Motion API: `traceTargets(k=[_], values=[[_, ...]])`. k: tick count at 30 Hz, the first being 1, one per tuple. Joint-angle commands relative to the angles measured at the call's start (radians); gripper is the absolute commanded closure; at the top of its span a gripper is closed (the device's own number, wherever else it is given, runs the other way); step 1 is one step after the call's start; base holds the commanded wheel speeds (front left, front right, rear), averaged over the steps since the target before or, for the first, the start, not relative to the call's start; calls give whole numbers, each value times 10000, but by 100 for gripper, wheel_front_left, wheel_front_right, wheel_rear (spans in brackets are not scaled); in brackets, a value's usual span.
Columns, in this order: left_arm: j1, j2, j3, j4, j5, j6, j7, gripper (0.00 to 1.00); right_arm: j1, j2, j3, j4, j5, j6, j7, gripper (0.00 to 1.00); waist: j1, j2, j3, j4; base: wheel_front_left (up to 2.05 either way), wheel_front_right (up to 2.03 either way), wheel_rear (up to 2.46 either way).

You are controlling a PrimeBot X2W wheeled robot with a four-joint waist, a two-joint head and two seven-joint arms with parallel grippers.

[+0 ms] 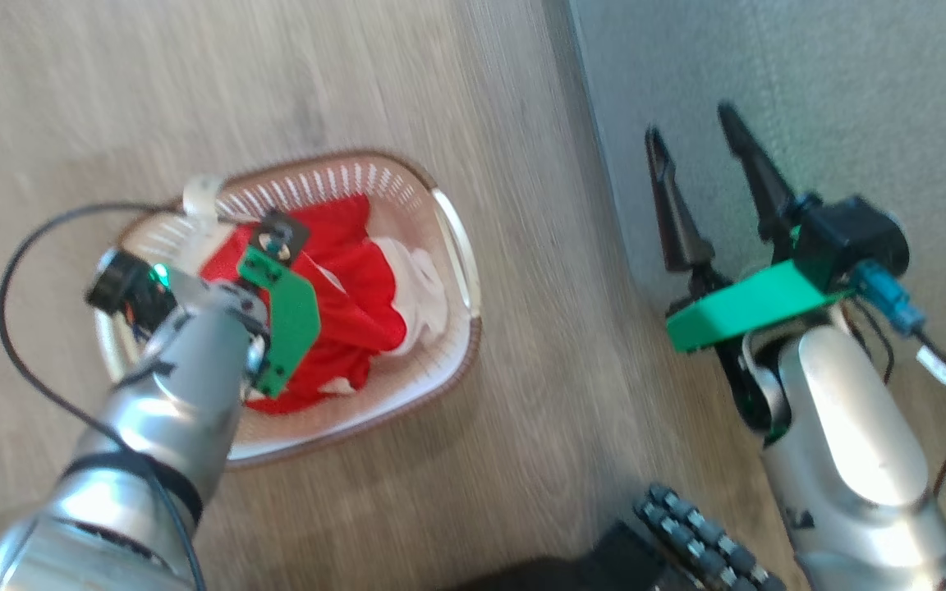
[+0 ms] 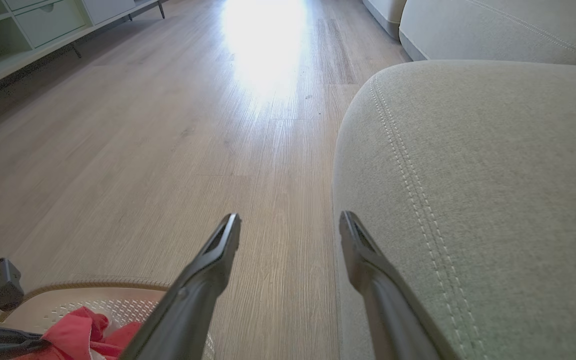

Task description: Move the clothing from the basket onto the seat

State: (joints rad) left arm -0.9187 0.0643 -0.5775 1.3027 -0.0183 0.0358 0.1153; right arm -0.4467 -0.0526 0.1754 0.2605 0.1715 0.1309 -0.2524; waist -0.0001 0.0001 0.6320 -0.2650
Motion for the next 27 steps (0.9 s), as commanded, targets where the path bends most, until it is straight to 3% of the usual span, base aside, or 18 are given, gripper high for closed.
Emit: traceTargets(k=[1, 17, 22, 27], values=[[188, 105, 220, -156, -87, 91, -250, 100, 344, 24, 100, -217, -74, -2, -93, 0, 1, -1, -836, 424, 0, 0, 0], [1188, -131, 833, -1055, -1404, 800, -3673, 100, 1524, -287, 49, 120, -505, -2, -93, 0, 1, -1, -3801, 1307, 0, 0, 0], [1486, -137, 1062, -2692, -1727, 1102, -3762, 100, 1763, -470, 21, 144, -497, -2, -93, 0, 1, -1, -4330, 1457, 0, 0, 0], [2472, 69, 1466, -5844, -1471, 1545, -3768, 100, 2143, -509, -32, 69, -465, -2, -93, 0, 1, -1, -4897, 1610, 0, 0, 0]])
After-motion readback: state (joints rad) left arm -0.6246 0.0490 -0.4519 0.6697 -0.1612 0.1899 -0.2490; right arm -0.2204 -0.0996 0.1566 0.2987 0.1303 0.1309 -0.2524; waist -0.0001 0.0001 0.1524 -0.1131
